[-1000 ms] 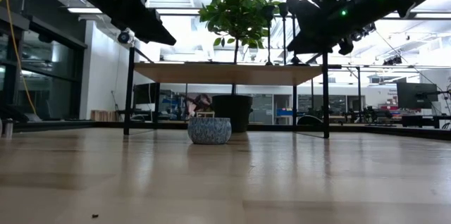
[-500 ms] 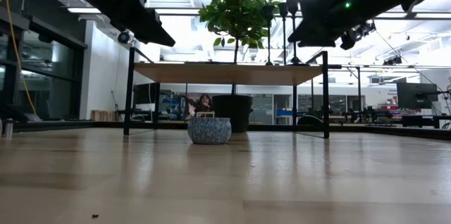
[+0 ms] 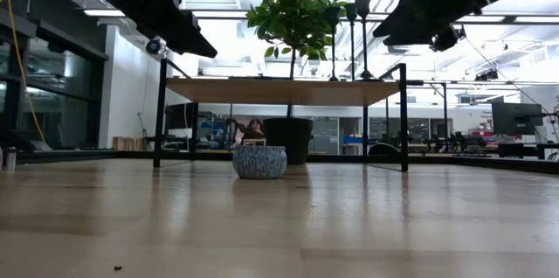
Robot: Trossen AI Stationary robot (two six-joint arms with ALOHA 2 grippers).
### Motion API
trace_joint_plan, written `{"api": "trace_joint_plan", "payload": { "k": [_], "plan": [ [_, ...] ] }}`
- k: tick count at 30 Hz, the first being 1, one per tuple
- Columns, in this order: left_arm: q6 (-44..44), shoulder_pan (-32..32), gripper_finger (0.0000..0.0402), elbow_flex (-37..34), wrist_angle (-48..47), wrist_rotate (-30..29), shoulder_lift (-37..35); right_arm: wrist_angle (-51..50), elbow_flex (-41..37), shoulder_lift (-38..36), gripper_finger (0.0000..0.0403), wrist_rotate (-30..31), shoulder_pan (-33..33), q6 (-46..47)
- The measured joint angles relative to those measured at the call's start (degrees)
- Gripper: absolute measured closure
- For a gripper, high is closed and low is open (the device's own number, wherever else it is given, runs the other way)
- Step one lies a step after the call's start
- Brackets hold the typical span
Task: Pick & Place candle stick holders
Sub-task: Put the white scented candle on the shelf
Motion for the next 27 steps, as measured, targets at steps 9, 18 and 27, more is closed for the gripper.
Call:
{"api": "trace_joint_plan", "payload": {
  "k": [9, 18, 27],
  "plan": [
    [0.00, 0.00, 0.0238, 0.00, 0.00, 0.00, 0.00, -7.32, 0.09, -4.38, 0.0217, -2.38, 6.85, 1.53],
    [0.00, 0.00, 0.0238, 0.00, 0.04, 0.00, 0.00, -16.48, 0.09, -5.34, 0.0217, -12.48, 12.52, 9.93],
    [0.00, 0.00, 0.0238, 0.00, 1.30, 0.00, 0.00, -25.24, 0.09, -3.10, 0.0217, -29.51, 15.46, 17.19]
  ]
}}
